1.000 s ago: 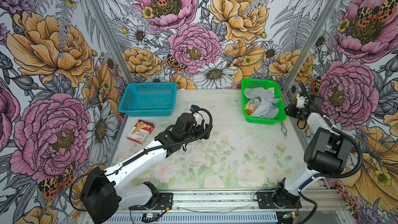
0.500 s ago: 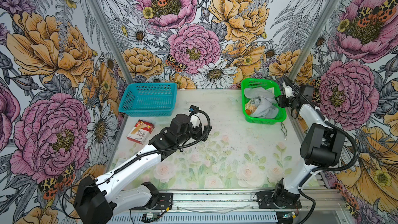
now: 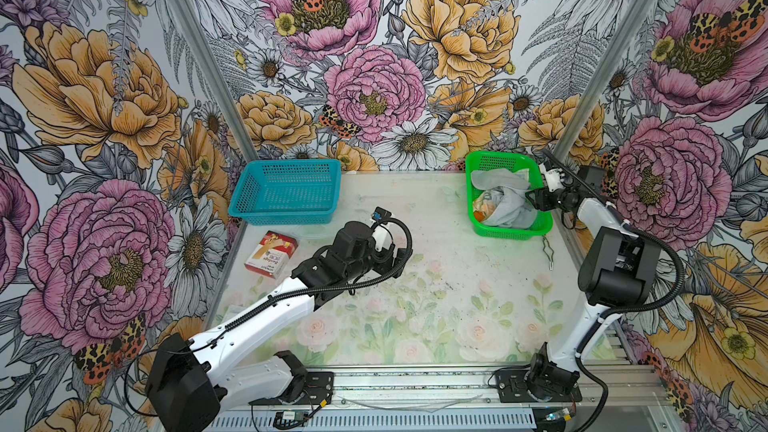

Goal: Fold and stack the towels

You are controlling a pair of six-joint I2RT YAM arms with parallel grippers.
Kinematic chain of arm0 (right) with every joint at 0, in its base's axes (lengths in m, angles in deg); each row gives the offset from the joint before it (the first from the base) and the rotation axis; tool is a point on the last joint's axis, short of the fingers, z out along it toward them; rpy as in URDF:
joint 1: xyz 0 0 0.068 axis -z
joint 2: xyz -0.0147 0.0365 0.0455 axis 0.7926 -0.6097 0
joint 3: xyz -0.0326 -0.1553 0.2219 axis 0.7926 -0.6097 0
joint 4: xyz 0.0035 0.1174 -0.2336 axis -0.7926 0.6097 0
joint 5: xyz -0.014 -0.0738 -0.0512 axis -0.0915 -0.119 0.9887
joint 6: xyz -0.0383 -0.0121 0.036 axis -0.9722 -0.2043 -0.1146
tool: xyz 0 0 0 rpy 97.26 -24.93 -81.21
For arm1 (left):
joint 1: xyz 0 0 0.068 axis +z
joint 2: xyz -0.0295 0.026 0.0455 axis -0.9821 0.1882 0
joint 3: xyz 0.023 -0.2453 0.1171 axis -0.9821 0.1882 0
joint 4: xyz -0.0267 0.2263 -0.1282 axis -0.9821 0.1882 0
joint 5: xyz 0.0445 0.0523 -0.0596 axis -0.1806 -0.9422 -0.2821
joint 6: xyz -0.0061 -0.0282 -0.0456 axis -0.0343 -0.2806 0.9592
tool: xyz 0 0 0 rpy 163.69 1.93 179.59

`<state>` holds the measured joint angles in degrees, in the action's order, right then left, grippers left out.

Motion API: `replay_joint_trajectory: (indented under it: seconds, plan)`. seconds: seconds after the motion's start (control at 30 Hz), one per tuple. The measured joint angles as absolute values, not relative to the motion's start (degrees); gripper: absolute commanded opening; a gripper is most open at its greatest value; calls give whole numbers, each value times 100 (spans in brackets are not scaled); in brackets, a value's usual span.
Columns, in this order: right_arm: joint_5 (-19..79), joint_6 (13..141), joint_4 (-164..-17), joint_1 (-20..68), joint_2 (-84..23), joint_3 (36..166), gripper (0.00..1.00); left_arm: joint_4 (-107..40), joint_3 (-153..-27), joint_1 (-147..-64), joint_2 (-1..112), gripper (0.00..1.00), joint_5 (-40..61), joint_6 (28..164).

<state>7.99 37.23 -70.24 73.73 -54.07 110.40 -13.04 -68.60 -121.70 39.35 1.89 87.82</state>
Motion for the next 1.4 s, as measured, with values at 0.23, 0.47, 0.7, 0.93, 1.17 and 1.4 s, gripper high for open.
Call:
replay_joint_trajectory:
  seconds: [0.23,0.47,0.7,0.93,1.17,1.4]
  plan:
    - [889,3522,-7005,7277,-5678,11241,57,-1308,-6897,-12181,3957,98,52,8894]
    - [1180,3382,-7007,7146,-5822,11348,51,-1311,-6897,-12207,3955,98,19,9019]
    - [1285,3340,-6972,7109,-5918,11350,5,-1321,-6895,-12207,3937,98,-66,9150]
    - [1363,3377,-6965,7043,-5916,11350,0,-1330,-6892,-12211,3911,98,-165,9169]
    - [1634,3559,-6919,6882,-5752,11529,27,-1352,-6733,-12216,3537,98,-302,9172]
    - [1720,3509,-6991,6816,-5610,11837,64,-1418,-6431,-12176,3216,98,-359,9300]
